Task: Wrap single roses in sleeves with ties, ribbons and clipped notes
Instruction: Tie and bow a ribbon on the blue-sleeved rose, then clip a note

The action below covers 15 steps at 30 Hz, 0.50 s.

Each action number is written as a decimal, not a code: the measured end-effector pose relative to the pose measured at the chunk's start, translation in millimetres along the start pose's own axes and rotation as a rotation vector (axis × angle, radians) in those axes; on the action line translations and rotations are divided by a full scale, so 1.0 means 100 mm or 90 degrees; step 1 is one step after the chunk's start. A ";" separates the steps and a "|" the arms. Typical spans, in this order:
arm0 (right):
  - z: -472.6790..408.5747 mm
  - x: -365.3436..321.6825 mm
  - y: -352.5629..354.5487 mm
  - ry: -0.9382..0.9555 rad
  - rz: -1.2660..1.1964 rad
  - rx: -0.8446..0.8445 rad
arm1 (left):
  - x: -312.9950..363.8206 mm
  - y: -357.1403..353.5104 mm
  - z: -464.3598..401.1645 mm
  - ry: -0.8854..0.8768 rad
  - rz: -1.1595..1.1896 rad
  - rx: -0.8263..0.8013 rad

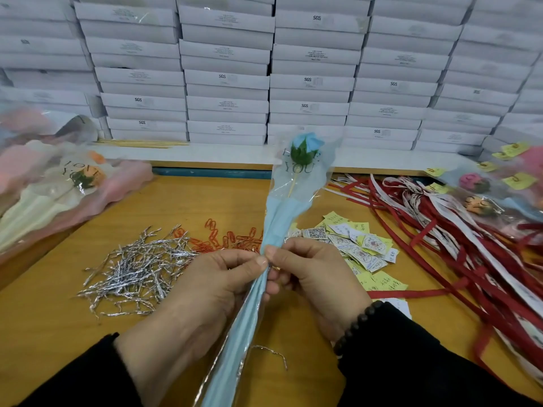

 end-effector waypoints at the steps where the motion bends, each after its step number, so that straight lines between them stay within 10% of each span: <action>1: 0.01 -0.02 -0.01 0.007 0.039 -0.008 | 0.02 0.01 -0.01 -0.010 -0.007 0.009; 8: 0.03 -0.14 0.18 -0.064 0.291 -0.020 | 0.09 0.06 -0.03 -0.063 -0.041 0.081; 15: 0.03 -0.52 0.73 0.039 0.580 0.231 | 0.05 0.08 -0.03 -0.074 -0.035 0.089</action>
Point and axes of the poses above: each hand's wrist, its own z-axis away from the middle knuckle, its own y-axis out of the back of the hand, x = y × z, the point moved 6 cm from there along -z, towards the middle knuckle, and after that the axes turned 13 degrees about -y, right-handed, at the moved point
